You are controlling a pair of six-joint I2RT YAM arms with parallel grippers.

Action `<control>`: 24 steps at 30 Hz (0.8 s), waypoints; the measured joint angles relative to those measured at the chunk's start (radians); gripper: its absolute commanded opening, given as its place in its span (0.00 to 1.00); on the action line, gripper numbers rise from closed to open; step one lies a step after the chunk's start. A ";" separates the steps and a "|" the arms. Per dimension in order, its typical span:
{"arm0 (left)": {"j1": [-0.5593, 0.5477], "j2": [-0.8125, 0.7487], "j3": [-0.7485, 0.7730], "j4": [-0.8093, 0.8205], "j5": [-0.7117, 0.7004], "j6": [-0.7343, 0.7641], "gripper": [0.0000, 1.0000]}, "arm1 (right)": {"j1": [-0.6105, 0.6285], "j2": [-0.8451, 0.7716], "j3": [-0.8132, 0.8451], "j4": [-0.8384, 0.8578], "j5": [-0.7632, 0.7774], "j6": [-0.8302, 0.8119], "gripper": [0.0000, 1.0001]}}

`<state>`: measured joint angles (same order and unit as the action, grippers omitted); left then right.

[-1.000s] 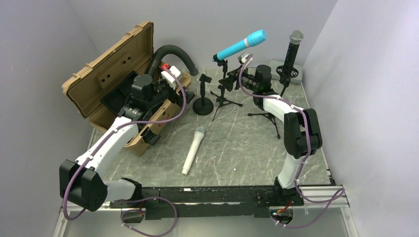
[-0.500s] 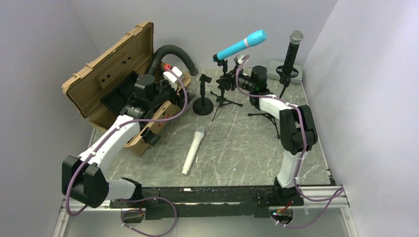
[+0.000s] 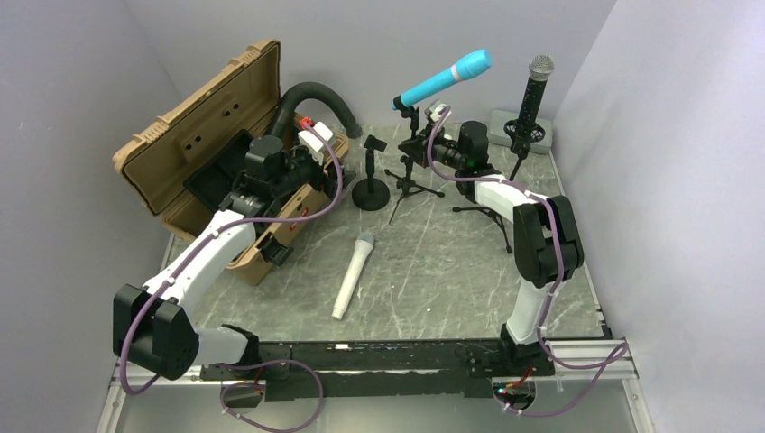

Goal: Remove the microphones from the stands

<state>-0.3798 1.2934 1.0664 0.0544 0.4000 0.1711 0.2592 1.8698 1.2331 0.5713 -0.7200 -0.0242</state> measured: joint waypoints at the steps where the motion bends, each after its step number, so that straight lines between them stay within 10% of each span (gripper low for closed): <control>1: 0.000 0.000 0.000 0.000 0.002 0.000 0.99 | 0.002 -0.006 0.000 -0.013 0.006 -0.010 0.00; 24: 0.001 -0.005 0.000 -0.029 0.022 -0.027 0.99 | 0.011 -0.230 -0.028 -0.238 0.037 -0.100 0.00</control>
<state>-0.3790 1.2881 1.0664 0.0257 0.4221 0.1440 0.2699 1.6402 1.2049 0.3336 -0.6827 -0.1238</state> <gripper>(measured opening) 0.994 0.142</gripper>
